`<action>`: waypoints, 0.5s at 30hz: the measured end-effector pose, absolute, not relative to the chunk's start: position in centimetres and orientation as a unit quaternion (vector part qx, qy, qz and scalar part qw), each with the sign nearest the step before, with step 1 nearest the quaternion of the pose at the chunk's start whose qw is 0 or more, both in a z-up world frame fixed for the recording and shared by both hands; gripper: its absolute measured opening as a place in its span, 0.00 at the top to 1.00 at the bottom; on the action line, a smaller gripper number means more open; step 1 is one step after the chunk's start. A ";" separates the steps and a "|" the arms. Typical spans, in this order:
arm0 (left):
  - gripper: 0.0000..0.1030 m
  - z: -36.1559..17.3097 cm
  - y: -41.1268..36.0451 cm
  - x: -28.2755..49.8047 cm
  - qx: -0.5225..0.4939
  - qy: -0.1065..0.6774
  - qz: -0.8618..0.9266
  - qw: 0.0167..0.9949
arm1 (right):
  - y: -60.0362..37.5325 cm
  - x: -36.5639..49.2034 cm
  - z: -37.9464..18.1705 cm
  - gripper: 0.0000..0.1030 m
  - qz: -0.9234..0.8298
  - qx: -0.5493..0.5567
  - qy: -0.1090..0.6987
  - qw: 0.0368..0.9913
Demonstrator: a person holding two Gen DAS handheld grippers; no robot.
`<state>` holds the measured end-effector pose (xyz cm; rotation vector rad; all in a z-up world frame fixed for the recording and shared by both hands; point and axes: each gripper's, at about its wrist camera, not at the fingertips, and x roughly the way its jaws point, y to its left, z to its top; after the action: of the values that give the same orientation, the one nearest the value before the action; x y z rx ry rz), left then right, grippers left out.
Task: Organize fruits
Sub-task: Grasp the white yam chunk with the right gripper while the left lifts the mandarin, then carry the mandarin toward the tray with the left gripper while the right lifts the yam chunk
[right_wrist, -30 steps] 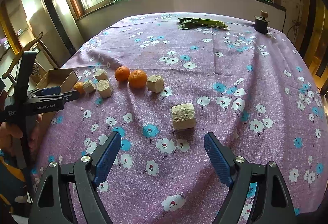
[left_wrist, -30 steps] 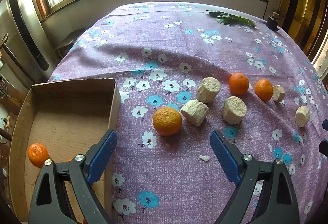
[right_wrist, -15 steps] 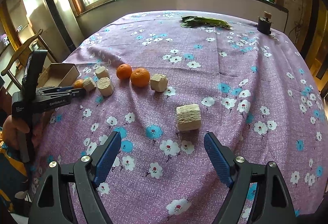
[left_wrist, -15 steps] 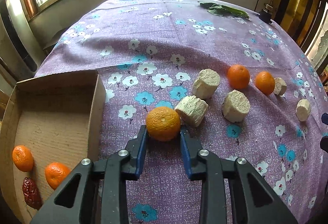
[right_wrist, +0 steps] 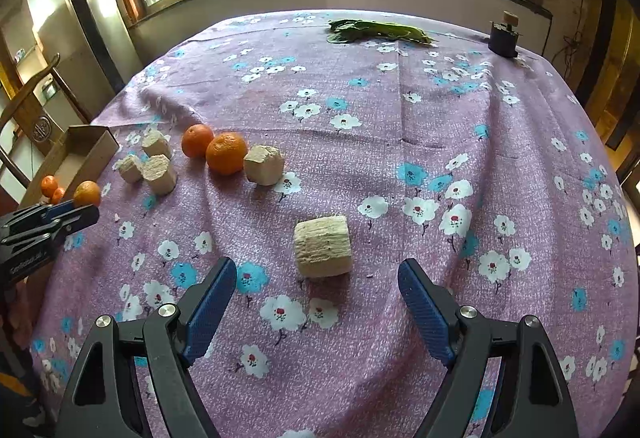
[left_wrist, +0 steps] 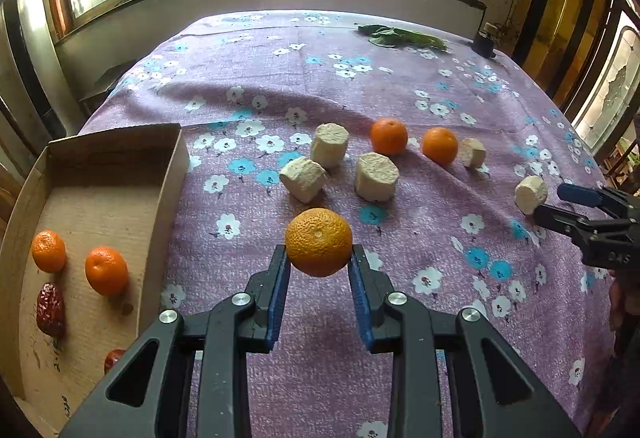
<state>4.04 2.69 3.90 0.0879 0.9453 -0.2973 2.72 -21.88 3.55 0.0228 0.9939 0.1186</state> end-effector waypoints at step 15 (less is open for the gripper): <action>0.72 3.9 2.0 1.5 0.036 0.448 -0.145 0.881 | -21.9 1.1 3.5 0.68 0.087 0.044 0.473 0.876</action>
<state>1.51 2.04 3.88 0.0747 0.9337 -0.3013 1.06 -21.93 3.55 0.0922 0.9862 0.1822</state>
